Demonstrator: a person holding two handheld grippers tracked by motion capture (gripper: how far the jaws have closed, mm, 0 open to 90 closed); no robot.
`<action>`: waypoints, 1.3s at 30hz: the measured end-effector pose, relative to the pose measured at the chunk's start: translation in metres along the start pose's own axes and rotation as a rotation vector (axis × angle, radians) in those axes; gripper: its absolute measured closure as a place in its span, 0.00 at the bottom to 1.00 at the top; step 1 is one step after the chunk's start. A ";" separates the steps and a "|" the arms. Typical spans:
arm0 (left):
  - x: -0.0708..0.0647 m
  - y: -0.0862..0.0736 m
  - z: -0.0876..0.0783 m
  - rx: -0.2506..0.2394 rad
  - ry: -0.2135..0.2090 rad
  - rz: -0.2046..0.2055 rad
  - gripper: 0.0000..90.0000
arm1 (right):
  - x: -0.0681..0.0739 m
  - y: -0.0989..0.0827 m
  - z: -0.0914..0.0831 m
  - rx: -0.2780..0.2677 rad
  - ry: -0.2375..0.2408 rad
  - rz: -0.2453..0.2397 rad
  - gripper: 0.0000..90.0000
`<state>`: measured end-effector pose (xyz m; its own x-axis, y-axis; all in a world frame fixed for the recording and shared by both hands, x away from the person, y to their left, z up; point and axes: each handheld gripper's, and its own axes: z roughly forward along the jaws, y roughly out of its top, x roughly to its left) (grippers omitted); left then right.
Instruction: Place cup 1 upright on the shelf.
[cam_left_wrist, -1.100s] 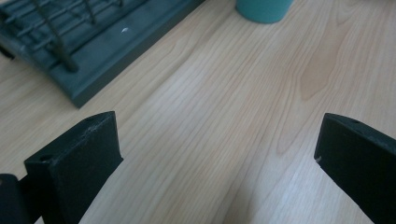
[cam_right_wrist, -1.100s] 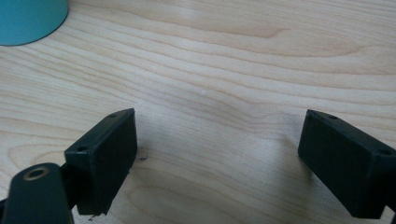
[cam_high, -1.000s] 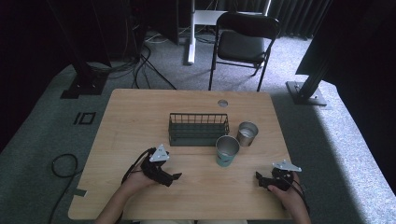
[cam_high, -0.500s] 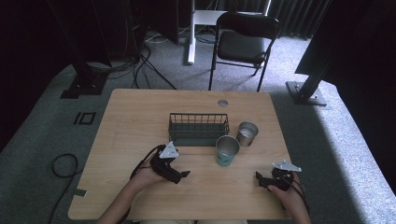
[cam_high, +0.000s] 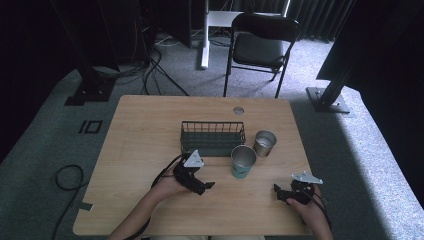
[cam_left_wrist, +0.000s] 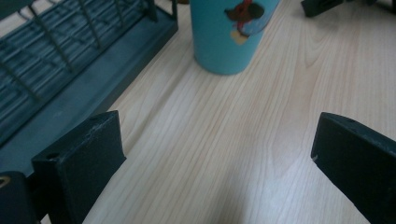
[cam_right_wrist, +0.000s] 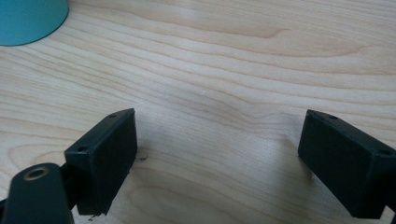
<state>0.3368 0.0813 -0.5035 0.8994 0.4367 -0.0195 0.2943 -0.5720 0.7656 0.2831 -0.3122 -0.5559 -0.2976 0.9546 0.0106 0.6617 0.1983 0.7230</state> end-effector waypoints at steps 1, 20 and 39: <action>0.000 0.001 0.001 0.000 0.000 0.002 0.03 | 0.000 0.000 0.000 0.000 0.000 0.000 0.13; -0.004 0.028 0.020 -0.044 -0.045 0.020 0.03 | 0.000 0.000 0.000 0.000 0.000 0.000 0.13; -0.007 0.055 0.040 -0.070 -0.052 0.036 0.03 | 0.000 0.000 0.000 0.000 0.000 0.001 0.13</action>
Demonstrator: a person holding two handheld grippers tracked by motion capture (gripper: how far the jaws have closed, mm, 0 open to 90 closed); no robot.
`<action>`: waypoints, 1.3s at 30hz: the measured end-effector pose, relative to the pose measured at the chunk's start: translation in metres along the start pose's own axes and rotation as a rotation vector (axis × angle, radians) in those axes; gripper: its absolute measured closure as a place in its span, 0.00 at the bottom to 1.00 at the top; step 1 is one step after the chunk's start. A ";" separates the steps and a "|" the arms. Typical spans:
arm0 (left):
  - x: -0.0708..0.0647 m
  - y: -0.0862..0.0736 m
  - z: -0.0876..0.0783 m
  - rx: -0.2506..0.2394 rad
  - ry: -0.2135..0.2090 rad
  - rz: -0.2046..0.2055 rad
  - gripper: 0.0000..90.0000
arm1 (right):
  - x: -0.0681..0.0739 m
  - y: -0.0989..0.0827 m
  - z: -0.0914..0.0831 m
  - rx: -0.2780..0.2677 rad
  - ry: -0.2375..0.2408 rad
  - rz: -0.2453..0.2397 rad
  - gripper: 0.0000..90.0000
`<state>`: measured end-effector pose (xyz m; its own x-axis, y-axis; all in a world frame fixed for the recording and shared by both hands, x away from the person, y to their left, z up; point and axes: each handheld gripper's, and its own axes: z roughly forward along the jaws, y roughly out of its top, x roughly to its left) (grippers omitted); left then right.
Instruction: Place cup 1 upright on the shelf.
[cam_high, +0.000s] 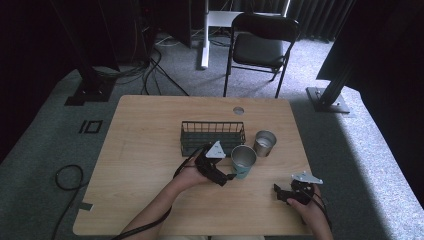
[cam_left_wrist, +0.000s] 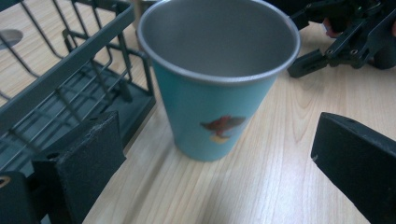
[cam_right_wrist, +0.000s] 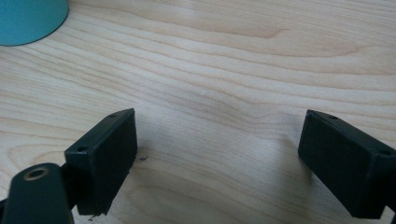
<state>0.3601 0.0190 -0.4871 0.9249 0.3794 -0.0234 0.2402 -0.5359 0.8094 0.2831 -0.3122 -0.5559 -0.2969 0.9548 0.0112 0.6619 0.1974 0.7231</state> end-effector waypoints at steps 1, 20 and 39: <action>0.000 0.002 0.001 0.002 0.004 0.004 0.03 | 0.000 0.000 0.000 0.000 0.000 0.000 0.13; 0.001 0.018 0.032 0.005 0.023 -0.019 0.03 | 0.000 0.000 0.000 -0.001 0.001 -0.002 0.13; -0.001 0.024 0.048 0.001 0.054 -0.034 0.03 | 0.000 0.000 0.000 0.000 0.001 0.000 0.13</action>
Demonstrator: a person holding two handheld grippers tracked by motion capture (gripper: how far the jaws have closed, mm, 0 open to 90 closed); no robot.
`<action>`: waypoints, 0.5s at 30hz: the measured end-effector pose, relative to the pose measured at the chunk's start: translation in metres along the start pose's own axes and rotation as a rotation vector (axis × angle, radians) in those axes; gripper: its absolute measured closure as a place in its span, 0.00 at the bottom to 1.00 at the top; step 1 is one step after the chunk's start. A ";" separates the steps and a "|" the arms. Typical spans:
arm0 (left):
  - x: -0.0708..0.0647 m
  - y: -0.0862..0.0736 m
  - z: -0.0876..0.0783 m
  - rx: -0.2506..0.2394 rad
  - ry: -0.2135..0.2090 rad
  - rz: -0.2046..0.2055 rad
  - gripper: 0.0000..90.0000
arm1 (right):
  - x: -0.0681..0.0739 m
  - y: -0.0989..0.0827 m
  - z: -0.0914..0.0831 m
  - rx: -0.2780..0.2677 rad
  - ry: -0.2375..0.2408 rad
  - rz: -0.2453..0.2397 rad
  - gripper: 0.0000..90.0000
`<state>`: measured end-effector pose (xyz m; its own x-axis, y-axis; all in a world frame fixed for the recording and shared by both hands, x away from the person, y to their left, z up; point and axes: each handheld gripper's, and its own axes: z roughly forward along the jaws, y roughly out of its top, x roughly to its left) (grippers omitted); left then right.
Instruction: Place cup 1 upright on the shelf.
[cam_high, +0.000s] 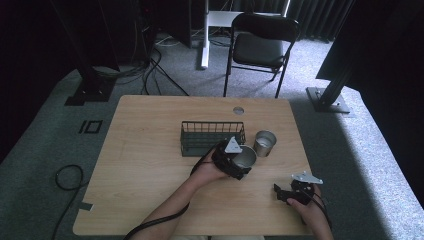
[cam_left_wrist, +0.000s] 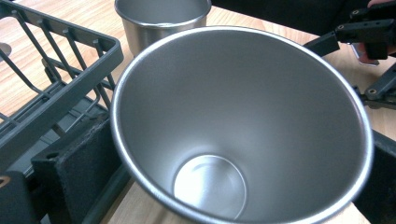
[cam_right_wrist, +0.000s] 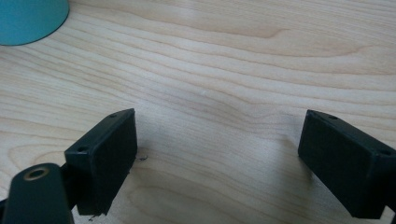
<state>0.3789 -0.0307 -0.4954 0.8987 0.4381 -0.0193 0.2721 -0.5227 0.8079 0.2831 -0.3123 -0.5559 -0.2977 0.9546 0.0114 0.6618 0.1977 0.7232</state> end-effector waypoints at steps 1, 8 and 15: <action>0.000 0.000 0.001 -0.001 0.000 -0.001 0.03 | 0.000 0.000 0.000 0.000 0.000 0.000 0.13; -0.003 0.004 0.002 -0.007 0.010 0.008 0.13 | 0.000 0.000 0.000 0.000 0.000 0.000 0.13; -0.006 0.004 -0.002 -0.014 0.006 0.022 0.16 | 0.000 0.000 0.000 0.000 0.000 0.000 0.13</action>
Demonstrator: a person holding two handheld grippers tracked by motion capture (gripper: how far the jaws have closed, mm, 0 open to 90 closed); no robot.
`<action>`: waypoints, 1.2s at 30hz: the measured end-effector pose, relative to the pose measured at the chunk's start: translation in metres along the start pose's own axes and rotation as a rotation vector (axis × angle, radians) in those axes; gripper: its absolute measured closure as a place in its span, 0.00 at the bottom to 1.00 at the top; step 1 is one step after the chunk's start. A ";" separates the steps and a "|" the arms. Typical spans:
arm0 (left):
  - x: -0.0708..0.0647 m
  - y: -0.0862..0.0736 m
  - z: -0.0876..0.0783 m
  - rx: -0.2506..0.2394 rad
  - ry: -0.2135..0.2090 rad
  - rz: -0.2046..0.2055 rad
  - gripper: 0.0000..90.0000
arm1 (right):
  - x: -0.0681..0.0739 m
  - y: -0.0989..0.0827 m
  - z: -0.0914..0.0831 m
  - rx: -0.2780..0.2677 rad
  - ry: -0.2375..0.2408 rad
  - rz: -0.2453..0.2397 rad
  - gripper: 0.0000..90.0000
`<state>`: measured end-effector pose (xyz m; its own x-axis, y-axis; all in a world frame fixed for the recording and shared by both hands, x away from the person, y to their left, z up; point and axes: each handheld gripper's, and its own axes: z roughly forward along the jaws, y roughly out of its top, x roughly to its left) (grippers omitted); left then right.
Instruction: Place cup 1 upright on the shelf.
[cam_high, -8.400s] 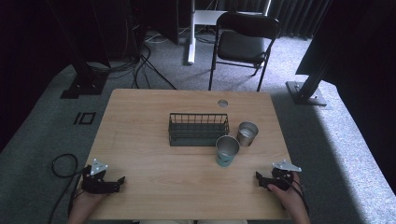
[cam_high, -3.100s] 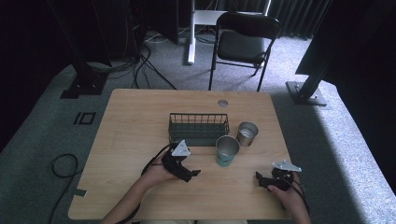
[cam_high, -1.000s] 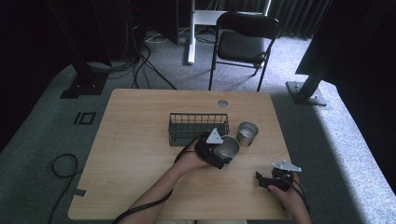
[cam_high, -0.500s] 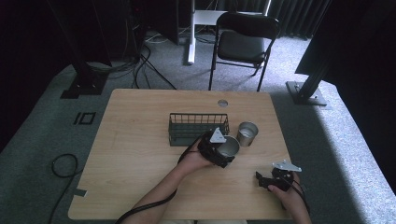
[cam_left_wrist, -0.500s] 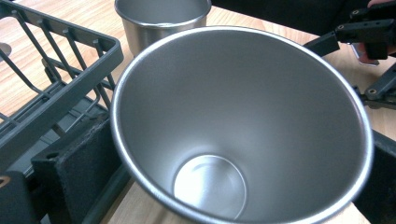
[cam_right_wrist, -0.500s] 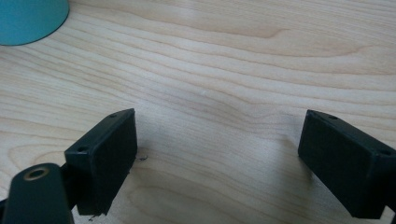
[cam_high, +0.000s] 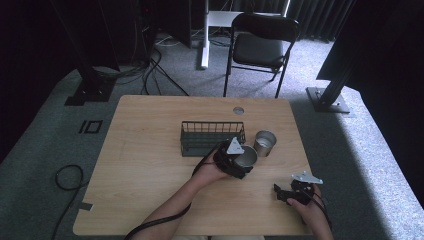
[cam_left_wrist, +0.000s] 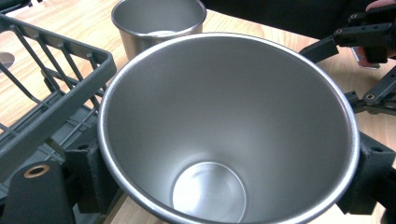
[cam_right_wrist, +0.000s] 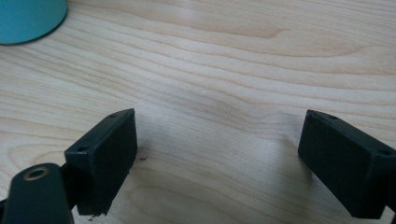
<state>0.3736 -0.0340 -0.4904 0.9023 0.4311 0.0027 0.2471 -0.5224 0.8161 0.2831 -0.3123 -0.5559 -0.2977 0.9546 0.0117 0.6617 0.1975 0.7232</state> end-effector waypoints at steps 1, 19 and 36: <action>0.000 0.001 -0.002 0.001 0.000 0.006 0.16 | 0.000 0.000 0.000 0.000 0.000 0.000 0.13; -0.009 0.015 -0.026 0.008 -0.015 0.030 0.16 | 0.000 0.000 0.000 -0.001 -0.001 -0.002 0.13; 0.002 0.026 -0.061 -0.012 0.028 0.007 0.16 | 0.000 0.000 0.000 -0.001 -0.001 -0.001 0.13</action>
<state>0.3602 -0.0020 -0.4336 0.8935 0.4485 0.0244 0.2366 -0.5162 0.8232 0.2832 -0.3123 -0.5560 -0.2976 0.9546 0.0108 0.6610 0.1979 0.7238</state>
